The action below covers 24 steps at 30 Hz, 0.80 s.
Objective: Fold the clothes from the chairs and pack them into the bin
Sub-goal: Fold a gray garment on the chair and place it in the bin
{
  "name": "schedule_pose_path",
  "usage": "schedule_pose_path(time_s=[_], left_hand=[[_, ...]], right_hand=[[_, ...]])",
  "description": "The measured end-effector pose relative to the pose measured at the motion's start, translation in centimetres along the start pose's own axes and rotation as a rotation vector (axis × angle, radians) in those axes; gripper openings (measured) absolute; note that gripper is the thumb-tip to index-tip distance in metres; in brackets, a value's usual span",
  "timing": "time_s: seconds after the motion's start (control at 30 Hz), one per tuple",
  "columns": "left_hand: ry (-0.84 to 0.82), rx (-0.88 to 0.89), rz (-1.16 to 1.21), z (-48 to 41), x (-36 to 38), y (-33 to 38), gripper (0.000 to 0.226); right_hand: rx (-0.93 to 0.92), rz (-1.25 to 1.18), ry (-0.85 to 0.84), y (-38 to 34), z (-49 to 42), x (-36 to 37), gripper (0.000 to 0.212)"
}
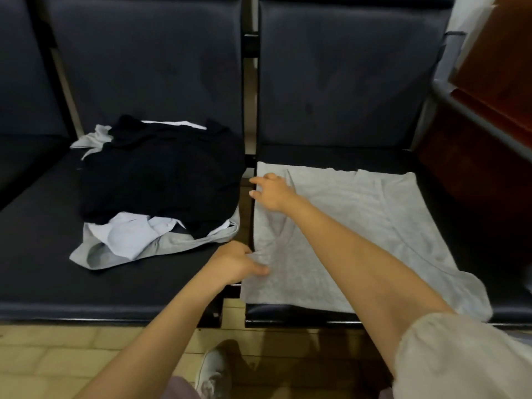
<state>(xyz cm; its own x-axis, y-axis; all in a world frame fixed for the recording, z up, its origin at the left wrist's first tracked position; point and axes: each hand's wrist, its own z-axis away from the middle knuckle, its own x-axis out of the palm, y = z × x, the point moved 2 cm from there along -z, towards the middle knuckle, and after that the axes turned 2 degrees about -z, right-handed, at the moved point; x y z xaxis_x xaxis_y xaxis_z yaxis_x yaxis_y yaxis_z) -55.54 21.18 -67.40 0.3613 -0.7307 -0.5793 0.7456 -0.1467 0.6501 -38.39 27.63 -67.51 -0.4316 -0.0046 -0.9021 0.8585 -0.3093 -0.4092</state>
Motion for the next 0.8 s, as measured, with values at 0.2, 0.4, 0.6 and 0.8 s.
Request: schedule_pose_path(time_s=[0.2, 0.4, 0.6, 0.8], left_hand=[[0.041, -0.017, 0.019, -0.6, -0.4, -0.1, 0.025], [0.118, 0.048, 0.232, 0.9, -1.8, 0.7, 0.014], [0.142, 0.305, 0.208, 2.1, 0.9, 5.3, 0.017], [-0.161, 0.318, -0.21, 1.4, 6.6, 8.1, 0.035]], right_hand=[[0.178, 0.14, -0.096, -0.6, -4.1, 2.1, 0.063], [0.065, -0.238, 0.011, 0.2, -4.0, 0.0, 0.063], [-0.079, -0.253, 0.28, 5.9, -1.0, -5.3, 0.054], [0.214, -0.024, 0.014, 14.5, 1.1, -5.0, 0.05]])
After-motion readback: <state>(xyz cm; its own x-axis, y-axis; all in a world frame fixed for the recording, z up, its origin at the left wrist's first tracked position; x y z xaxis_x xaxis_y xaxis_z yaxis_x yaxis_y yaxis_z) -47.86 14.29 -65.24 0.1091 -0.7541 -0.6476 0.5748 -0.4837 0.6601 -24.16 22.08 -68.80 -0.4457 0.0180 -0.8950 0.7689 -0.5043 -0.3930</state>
